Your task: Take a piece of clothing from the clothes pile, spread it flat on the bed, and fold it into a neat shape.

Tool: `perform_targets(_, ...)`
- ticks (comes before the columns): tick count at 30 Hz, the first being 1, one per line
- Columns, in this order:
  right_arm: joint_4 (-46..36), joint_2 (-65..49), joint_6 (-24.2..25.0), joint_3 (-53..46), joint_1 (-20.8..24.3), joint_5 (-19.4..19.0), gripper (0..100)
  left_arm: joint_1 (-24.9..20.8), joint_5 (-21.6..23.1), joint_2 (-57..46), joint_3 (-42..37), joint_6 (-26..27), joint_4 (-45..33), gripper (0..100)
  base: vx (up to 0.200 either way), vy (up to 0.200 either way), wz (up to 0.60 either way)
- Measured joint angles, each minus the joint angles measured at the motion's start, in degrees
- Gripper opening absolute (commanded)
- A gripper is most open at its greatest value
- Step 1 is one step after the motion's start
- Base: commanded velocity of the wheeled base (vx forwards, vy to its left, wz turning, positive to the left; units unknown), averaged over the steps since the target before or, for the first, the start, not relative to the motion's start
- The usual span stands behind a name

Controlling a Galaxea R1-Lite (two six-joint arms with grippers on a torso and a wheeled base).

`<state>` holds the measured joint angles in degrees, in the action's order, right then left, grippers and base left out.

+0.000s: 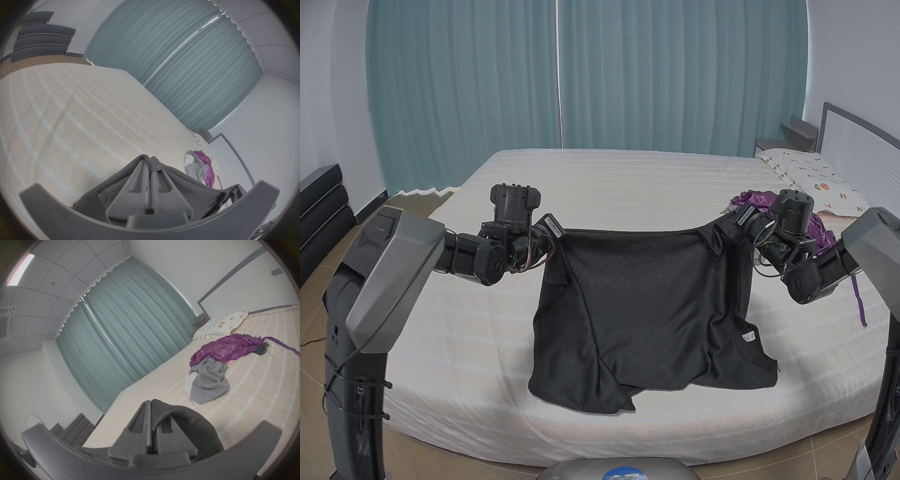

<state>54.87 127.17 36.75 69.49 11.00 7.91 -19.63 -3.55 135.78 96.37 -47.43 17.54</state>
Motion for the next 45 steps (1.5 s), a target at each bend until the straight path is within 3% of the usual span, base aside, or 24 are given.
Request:
perform_targets(1, 0.23, 1.41, 0.0, 1.23, -0.02, 0.89, 0, 0.0, -0.68, 1.21, 0.73, 0.0, 0.57, 0, 0.0, 0.0, 0.0)
perform_targets(2, 0.48, 2.77, 0.0, 2.39, -0.06, 1.58, 100, -0.02, -1.24, 2.39, 1.56, 0.0, 1.01, 0, 0.0, 0.0, 0.0)
perform_targets(3, 0.59, 3.91, -0.02, 3.22, -0.06, 1.96, 100, -0.05, -1.6, 3.39, 2.39, -0.02, 1.19, 0, 0.0, 0.0, 0.0)
perform_targets(4, 0.72, 5.33, -0.02, 4.11, -0.09, 2.21, 100, -0.05, -2.0, 4.52, 3.46, -0.05, 1.37, 100, 0.0, 0.0, 0.0)
perform_targets(10, 0.88, 13.26, -0.33, 8.79, -0.06, 3.24, 100, -0.05, -3.16, 10.36, 7.72, -0.16, 1.65, 100, 0.0, 0.0, 0.0)
perform_targets(18, 2.11, 18.25, -0.33, 10.95, -2.73, 5.35, 100, 1.19, -7.84, 14.3, 8.57, 0.5, 1.52, 100, 0.0, 0.0, 0.0)
perform_targets(25, 1.21, 14.4, 1.83, 4.29, -3.58, 1.55, 100, 2.32, -7.45, 12.68, 6.25, 0.79, -1.69, 100, 0.0, 0.0, 0.0)
perform_targets(30, 0.88, 9.85, 2.66, -3.39, -3.51, -2.04, 100, 2.74, -2.77, 9.9, 2.19, 1.65, -5.5, 100, 0.0, 0.0, 0.0)
perform_targets(36, 1.21, 4.74, 4.63, -11.33, -3.17, -5.62, 100, 3.12, 7.64, 3.75, -5.99, 2.0, -6.57, 100, 0.0, 0.0, 0.0)
perform_targets(45, 7.34, -2.41, 7.06, -26.93, -2.24, -10.92, 100, 4.52, 9.16, -3.32, -12.19, -2.05, -4.08, 100, 0.0, 0.0, 0.0)
